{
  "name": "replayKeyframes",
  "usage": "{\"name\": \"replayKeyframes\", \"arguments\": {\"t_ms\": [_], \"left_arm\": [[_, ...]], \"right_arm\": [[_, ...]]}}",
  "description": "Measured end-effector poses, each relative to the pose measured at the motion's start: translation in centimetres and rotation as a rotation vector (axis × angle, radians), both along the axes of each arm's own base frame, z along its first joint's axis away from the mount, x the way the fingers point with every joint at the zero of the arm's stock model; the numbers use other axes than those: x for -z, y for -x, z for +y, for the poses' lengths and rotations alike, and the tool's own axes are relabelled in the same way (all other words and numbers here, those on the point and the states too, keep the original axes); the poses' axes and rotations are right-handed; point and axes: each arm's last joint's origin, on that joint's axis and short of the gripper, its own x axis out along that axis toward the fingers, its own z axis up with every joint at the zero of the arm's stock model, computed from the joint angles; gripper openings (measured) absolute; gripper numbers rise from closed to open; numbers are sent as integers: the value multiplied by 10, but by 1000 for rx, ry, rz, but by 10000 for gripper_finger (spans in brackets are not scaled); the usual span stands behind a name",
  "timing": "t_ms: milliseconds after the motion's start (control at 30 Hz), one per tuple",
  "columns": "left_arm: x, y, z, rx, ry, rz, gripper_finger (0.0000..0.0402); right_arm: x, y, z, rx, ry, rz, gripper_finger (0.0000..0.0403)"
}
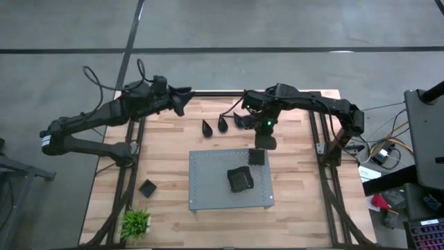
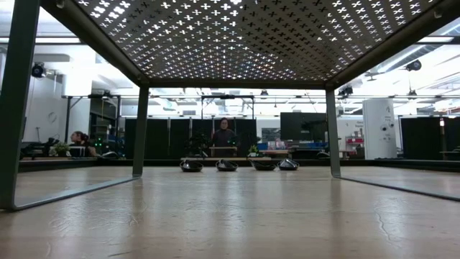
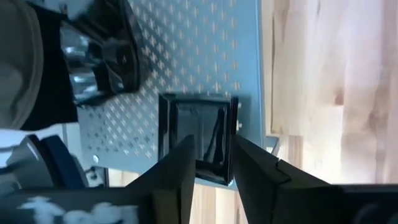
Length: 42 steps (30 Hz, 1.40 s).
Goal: Pick & Place Mini shaped plates
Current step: Stack the square plate on top of the other square plates on the shelf
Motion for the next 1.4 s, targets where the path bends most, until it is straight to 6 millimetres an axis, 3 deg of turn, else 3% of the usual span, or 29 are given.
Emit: {"name": "replayKeyframes", "arguments": {"t_ms": [167,367,533,700,1000,1400], "left_arm": [[16,3,-2,39,125,128,177],[38,13,-11,204,293,347,177],[55,29,-20,306,437,549,177],[70,47,-28,302,623,752,177],[97,54,-38,663,524,963,177],[167,55,-57,1021,328,1156,177]], "right_arm": [[-23,-2,-3,11,22,-82,107],[-49,-3,-4,21,55,-190,96],[-68,-3,-6,34,124,-265,84],[-79,-5,-7,41,146,-336,76],[-79,-10,-8,43,160,-381,78],[-81,-14,-9,113,131,-393,75]]}}
